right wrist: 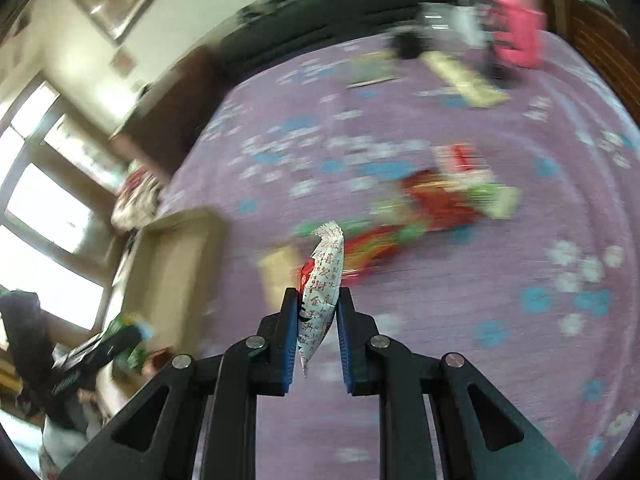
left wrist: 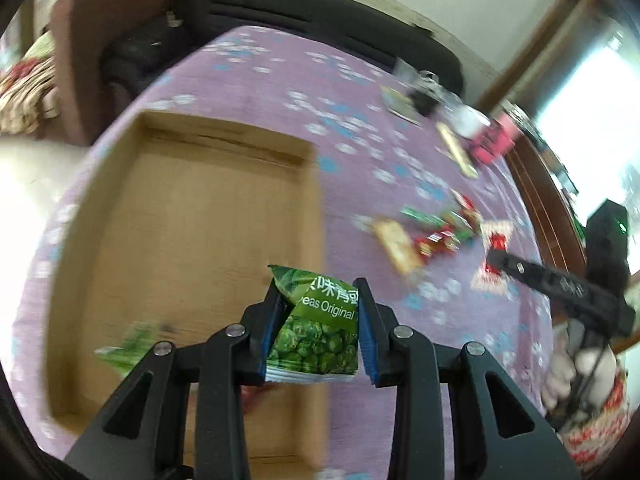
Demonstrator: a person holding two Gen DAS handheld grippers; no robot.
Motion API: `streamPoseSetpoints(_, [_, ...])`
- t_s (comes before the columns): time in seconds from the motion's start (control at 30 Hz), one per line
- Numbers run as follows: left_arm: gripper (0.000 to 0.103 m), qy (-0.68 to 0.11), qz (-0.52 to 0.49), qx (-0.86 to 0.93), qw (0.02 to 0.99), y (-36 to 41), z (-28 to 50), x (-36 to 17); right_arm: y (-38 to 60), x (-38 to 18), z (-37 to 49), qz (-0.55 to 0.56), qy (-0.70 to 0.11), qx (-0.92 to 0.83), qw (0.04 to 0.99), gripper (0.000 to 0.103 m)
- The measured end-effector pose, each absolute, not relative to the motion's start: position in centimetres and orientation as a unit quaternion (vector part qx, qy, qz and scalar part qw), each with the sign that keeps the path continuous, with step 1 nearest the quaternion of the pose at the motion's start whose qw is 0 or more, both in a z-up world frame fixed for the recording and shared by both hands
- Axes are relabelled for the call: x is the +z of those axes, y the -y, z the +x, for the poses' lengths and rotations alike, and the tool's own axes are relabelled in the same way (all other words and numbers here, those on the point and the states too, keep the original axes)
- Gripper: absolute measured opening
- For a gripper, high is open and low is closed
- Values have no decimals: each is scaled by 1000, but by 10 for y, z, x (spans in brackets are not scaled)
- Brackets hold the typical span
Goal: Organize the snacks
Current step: 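Move both packets over the box and release them inside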
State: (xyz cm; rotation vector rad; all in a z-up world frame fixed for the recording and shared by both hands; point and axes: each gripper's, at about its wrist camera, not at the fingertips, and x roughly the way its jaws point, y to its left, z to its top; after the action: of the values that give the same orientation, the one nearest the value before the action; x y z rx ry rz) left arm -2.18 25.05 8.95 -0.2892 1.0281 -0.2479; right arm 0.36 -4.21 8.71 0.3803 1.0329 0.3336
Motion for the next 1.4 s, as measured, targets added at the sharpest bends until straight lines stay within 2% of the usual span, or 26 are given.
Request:
streamPoseSetpoints(0.3, [36,-510,-151,-47,846,-336,-6,64,-99,67,19,145,-530,253,796,16])
streamPoseSetpoints(0.63, [37,-535,-163,-48,828,-362,-3,40,-159,32,26,124,-569,258,771,16])
streamPoseSetpoints(0.7, [38,-536,-168,-50,826,-365,-4,40,-164,32,25,121,-569,256,772,19])
streamPoseSetpoints(0.9, [46,-527,-175,-53,830,-370,-7,52,-170,43,19,96,-548,251,792,22])
streamPoseSetpoints(1.0, [54,-519,-178,-54,834,-370,-10,60,-167,51,15,87,-536,248,802,33])
streamPoseSetpoints(1.2, [55,-499,-188,-58,844,-364,-15,79,-138,68,6,107,-510,242,818,35])
streamPoseSetpoints(1.4, [58,-480,-190,-75,853,-344,-21,98,-43,75,-7,135,-487,151,849,35])
